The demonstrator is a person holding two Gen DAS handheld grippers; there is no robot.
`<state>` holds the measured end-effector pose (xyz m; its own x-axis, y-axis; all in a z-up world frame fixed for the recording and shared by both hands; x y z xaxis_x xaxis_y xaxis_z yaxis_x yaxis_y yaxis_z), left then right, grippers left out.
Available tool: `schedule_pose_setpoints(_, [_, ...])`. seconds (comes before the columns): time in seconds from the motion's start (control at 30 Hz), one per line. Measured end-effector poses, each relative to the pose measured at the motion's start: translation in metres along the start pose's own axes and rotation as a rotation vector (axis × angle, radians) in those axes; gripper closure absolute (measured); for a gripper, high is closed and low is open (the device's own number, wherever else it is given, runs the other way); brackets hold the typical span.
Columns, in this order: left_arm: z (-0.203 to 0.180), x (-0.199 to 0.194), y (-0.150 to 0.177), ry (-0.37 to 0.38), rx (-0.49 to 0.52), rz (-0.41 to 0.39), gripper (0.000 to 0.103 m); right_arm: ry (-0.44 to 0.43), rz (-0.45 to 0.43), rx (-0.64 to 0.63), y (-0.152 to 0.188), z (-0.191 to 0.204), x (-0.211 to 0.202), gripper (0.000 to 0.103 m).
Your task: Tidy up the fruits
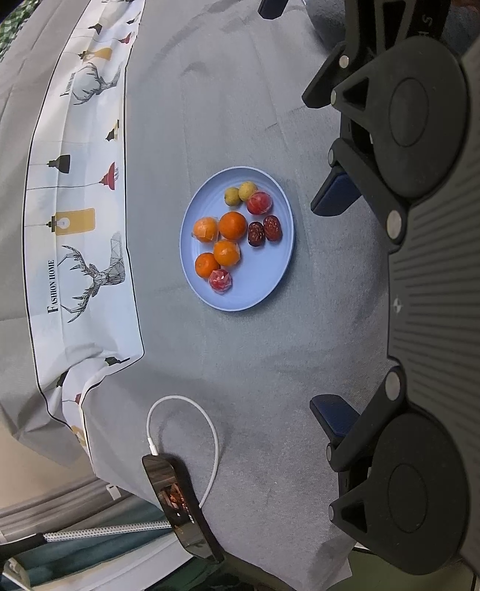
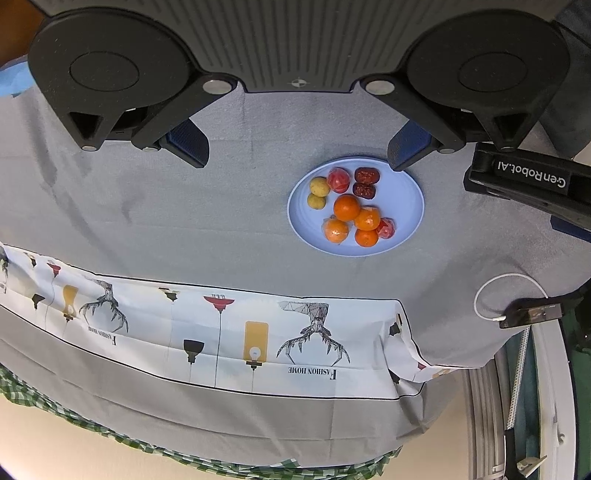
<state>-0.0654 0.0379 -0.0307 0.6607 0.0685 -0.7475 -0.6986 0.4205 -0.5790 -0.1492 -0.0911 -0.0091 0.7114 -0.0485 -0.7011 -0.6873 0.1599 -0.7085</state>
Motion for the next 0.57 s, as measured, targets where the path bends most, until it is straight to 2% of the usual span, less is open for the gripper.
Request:
schedule_pose_setpoints(0.17, [0.001,0.0027,-0.0005,0.016,-0.014,0.013,0.0,0.006,-0.001,0.002,-0.001,0.0011,0.001,0.001])
schedule_pose_setpoints(0.57, [0.0045,0.0063,-0.0014,-0.011,-0.017,0.019,0.0,0.002,0.004,-0.003,-0.0031,0.0027,0.0038,0.001])
Point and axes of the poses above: each gripper's, at about its wrist camera, not at the fingertips, and x roughly the way its jaws point, z to its left, y to its underside, the point moved 9 cm from there along x, roughly the way its jaws point, and after that the axes turned 12 degrees about -y, right-handed, at the moved point
